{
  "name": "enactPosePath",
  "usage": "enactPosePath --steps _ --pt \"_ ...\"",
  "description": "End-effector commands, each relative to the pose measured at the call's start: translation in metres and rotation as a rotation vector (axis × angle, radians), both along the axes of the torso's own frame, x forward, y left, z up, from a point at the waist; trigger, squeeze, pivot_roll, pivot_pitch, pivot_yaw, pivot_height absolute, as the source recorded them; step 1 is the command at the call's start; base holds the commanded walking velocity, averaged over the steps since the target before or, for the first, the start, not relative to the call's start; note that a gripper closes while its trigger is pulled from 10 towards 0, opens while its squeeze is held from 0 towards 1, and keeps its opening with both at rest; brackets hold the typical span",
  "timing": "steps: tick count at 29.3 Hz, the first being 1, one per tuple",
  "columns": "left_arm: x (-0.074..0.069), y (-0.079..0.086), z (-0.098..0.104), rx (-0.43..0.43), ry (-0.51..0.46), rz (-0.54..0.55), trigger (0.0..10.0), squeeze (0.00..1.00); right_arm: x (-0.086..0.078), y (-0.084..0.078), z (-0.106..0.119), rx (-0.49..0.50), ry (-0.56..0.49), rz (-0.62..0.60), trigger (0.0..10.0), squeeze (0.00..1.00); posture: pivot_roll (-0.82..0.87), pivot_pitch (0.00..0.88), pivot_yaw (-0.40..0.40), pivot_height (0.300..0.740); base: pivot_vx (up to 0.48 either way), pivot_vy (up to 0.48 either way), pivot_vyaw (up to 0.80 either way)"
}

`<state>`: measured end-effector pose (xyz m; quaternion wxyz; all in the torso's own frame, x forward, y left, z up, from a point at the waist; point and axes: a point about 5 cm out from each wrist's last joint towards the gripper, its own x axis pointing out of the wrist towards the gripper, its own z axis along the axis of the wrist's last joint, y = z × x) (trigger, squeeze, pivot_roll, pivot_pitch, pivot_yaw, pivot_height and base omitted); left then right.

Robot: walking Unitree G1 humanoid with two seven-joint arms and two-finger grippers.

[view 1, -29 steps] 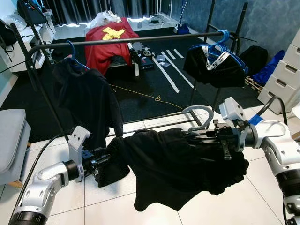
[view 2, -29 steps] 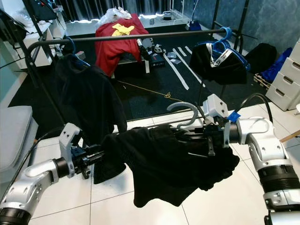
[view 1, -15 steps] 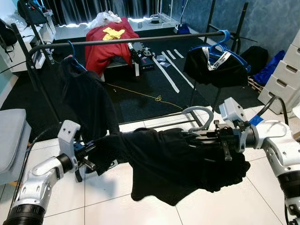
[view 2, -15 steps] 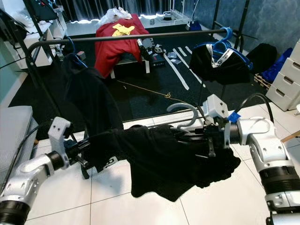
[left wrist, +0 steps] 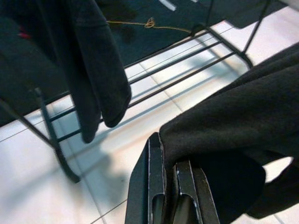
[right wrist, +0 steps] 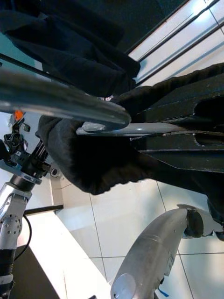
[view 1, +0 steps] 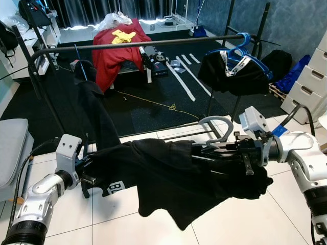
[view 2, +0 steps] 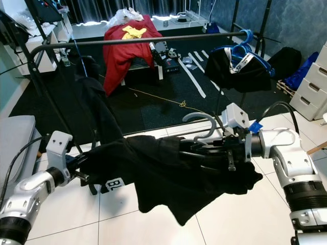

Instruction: Hang hanger

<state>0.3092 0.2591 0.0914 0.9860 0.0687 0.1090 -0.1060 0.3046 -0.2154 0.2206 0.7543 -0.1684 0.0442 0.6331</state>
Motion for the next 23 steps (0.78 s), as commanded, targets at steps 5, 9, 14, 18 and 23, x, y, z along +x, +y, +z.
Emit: enactPosePath --steps 5,9,14,18,23 --pt "-0.009 0.031 -0.009 0.075 0.054 0.160 0.0 0.00 -0.004 -0.004 0.013 0.007 -0.029 0.016 10.0 0.00 -0.03 0.037 0.041 0.740 0.000 0.000 0.00" --pt "-0.009 0.034 -0.011 0.087 0.063 0.179 0.0 0.00 -0.004 -0.005 0.013 0.005 -0.025 0.017 10.0 0.00 -0.03 0.036 0.041 0.740 0.000 0.000 0.00" --pt "-0.010 0.039 -0.014 0.119 0.090 0.224 0.0 0.00 -0.005 -0.005 0.012 0.000 -0.013 0.021 10.0 0.00 -0.03 0.035 0.042 0.740 0.000 0.000 0.00" --pt "-0.010 0.042 -0.017 0.138 0.109 0.244 0.0 0.00 -0.006 -0.005 0.012 0.000 -0.010 0.024 10.0 0.00 -0.03 0.035 0.042 0.740 0.000 0.000 0.00" --pt "-0.011 0.043 -0.020 0.147 0.124 0.249 0.0 0.00 -0.006 -0.004 0.012 0.002 -0.009 0.024 10.0 0.00 -0.03 0.037 0.045 0.740 0.000 0.000 0.00"
